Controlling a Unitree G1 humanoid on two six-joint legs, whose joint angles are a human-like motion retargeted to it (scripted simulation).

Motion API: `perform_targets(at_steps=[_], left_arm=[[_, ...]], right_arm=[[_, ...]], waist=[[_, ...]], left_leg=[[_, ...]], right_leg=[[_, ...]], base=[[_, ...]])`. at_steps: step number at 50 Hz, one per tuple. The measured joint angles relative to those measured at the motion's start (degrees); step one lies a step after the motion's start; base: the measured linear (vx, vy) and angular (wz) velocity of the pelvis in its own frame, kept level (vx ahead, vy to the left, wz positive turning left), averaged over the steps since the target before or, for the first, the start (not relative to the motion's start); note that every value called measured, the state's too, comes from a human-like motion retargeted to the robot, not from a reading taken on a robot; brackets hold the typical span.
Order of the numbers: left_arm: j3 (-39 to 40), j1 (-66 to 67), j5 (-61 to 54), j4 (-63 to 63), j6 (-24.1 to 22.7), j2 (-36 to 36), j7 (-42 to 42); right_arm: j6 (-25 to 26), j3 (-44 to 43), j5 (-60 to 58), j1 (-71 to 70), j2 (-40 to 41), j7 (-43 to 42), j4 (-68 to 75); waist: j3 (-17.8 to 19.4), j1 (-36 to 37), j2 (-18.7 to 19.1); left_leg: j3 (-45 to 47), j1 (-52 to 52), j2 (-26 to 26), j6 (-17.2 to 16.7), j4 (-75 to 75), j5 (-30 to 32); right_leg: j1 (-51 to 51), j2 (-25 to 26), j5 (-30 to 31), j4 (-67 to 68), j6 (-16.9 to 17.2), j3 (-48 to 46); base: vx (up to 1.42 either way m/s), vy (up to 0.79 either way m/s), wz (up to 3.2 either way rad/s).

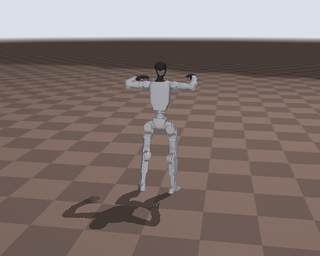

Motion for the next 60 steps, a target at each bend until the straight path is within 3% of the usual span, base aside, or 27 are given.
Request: perform_targets(at_steps=[15, 38, 45, 51, 60], left_arm=[[-4.2, -5.1, 1.4, 0.6, 0.1, 0.7, 0.1], [-7.8, -9.7, 3.1, 1.7, -0.3, 2.4, 0.7], [-5.9, -9.1, 5.8, 1.8, -2.0, -0.7, 4.8], [-5.3, -7.9, 6.4, 0.1, -3.6, -9.9, 10.5], [-14.5, -9.9, 12.9, 0.8, -2.6, -23.1, 8.2]], right_arm=[[-0.1, -7.1, 0.5, 7.0, 0.7, 0.1, -1.8], [-0.4, -9.6, -0.3, 9.3, 0.5, -0.1, -1.7], [-1.7, -8.5, -0.5, 8.7, 3.1, -2.8, -1.9], [-2.8, -1.0, -2.1, 4.7, 9.9, -6.6, -4.3], [-3.5, 24.7, -5.1, -3.5, 23.9, -2.3, -2.1]], waist=[[0.3, 1.4, 0.3], [-0.1, 1.7, 0.5], [0.1, 2.4, 0.5], [0.8, 2.8, -0.2], [1.6, 2.2, -2.1]], left_leg=[[0.0, -0.4, 0.1, -0.1, 0.1, 0.2], [-0.2, -0.8, 0.0, -0.1, 0.2, 0.4], [0.6, -0.8, 0.0, 0.0, -0.1, 0.5], [1.5, -0.8, -0.1, 0.3, -0.5, 0.5], [1.9, -1.2, -0.2, 0.6, -0.6, 0.3]], right_leg=[[-0.4, 0.1, 0.3, -0.1, 0.0, 0.1], [-0.7, 0.0, 0.6, -0.1, 0.0, 0.0], [-1.3, 0.1, 0.6, 0.0, 0.0, 0.9], [-2.1, 0.2, 0.7, -0.1, 0.0, 1.9], [-2.9, 0.2, 0.3, 0.3, 0.0, 2.3]], base=[[0.0, 0.0, 0.0], [0.0, 0.0, 0.0], [0.0, 0.0, 0.0], [0.0, 0.0, 0.0], [0.0, 0.0, 0.0]])
